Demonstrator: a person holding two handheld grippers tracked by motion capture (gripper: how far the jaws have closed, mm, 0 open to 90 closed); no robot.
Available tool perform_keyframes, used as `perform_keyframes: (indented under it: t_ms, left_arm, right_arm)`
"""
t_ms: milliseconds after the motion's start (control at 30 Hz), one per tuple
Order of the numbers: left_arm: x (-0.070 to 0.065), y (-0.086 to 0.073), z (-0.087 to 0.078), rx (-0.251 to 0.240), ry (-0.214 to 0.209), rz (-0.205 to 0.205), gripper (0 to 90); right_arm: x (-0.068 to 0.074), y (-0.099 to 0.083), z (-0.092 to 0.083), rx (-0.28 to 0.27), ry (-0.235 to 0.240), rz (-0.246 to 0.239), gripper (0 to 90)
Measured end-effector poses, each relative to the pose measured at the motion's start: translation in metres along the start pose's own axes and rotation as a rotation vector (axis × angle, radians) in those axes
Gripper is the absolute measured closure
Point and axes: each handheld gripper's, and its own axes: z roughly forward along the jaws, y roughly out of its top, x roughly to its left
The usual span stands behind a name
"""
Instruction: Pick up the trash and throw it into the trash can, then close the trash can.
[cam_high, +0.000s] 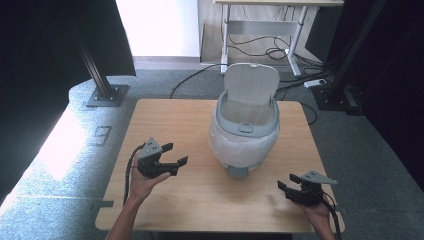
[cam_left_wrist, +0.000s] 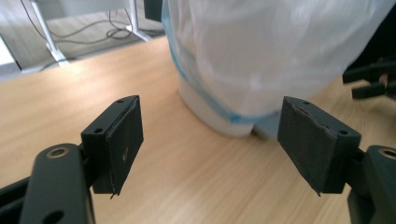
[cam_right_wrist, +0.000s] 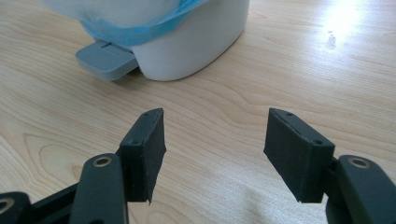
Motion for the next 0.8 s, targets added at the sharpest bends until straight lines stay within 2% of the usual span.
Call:
perform_keyframes:
  t_ms: [100, 233, 400, 567, 667, 800]
  left_arm:
    - [0.000, -0.015, 0.002, 0.034, 0.001, 0.004, 22.3]
    - [0.000, -0.024, 0.006, 0.063, -0.004, 0.003, 22.3]
    - [0.000, -0.026, 0.009, 0.065, -0.011, -0.006, 22.4]
    - [-0.002, -0.029, 0.013, 0.080, -0.017, -0.007, 22.4]
    - [-0.002, -0.030, 0.014, 0.081, -0.019, -0.011, 22.5]
    - [-0.002, -0.033, 0.013, 0.086, -0.021, -0.015, 22.8]
  right_arm:
    - [0.000, 0.001, 0.001, 0.003, -0.004, 0.001, 37.7]
    - [-0.002, 0.007, -0.001, -0.021, -0.010, 0.007, 37.5]
    - [-0.007, 0.016, -0.010, -0.068, 0.001, 0.034, 36.9]
    - [-0.008, 0.030, -0.021, -0.103, 0.000, 0.014, 35.2]
    - [-0.009, 0.040, -0.028, -0.131, 0.015, 0.012, 34.2]
    - [-0.014, 0.054, -0.033, -0.166, 0.040, 0.034, 33.0]
